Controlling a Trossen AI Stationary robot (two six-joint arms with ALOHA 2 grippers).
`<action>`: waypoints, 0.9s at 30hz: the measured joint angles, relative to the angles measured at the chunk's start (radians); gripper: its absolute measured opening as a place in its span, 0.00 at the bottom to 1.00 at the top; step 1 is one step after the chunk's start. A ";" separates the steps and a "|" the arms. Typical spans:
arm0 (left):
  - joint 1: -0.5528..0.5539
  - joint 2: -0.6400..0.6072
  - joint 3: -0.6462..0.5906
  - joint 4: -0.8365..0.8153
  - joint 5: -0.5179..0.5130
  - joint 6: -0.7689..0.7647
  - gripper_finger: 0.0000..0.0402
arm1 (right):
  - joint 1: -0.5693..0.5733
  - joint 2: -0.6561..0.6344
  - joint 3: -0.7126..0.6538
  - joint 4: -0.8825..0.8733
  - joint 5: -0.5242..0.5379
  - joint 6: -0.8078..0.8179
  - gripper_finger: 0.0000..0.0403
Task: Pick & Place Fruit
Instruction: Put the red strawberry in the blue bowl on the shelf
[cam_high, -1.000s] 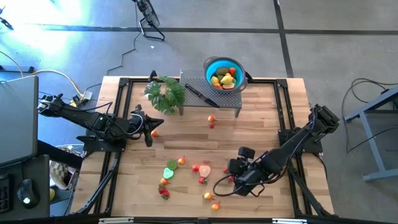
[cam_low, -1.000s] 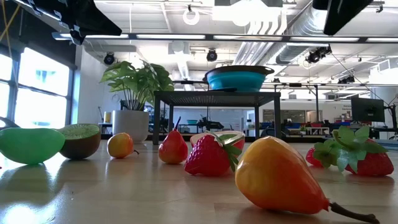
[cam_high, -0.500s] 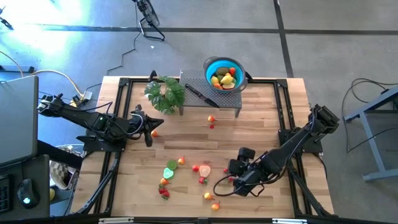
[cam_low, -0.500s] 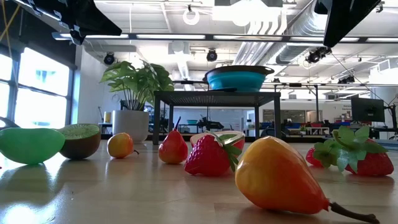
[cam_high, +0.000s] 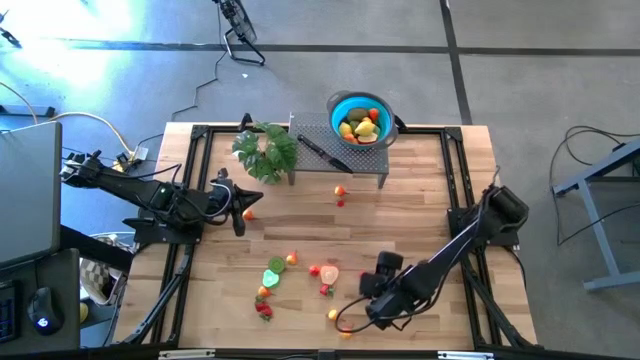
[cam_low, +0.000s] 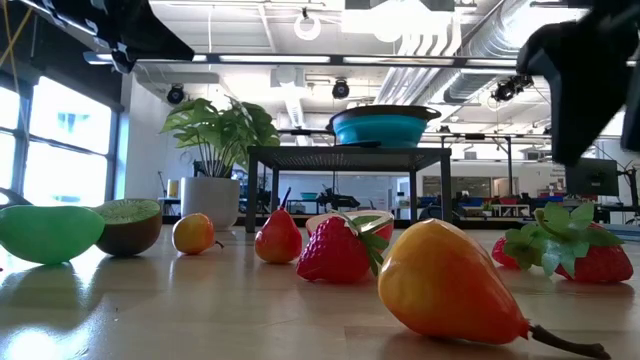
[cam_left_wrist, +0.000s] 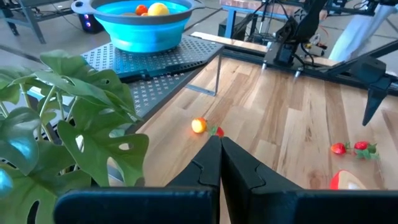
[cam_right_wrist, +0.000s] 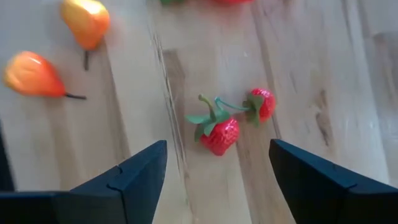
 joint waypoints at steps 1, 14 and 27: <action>0.000 0.000 0.000 -0.005 0.000 0.000 0.00 | 0.000 0.012 0.000 0.000 0.001 -0.001 0.68; 0.000 0.000 0.000 -0.025 0.000 -0.003 0.00 | -0.003 0.109 -0.001 0.049 -0.021 -0.044 0.68; 0.000 0.000 0.000 -0.025 0.000 -0.003 0.00 | -0.017 0.111 -0.071 0.147 -0.047 -0.029 0.63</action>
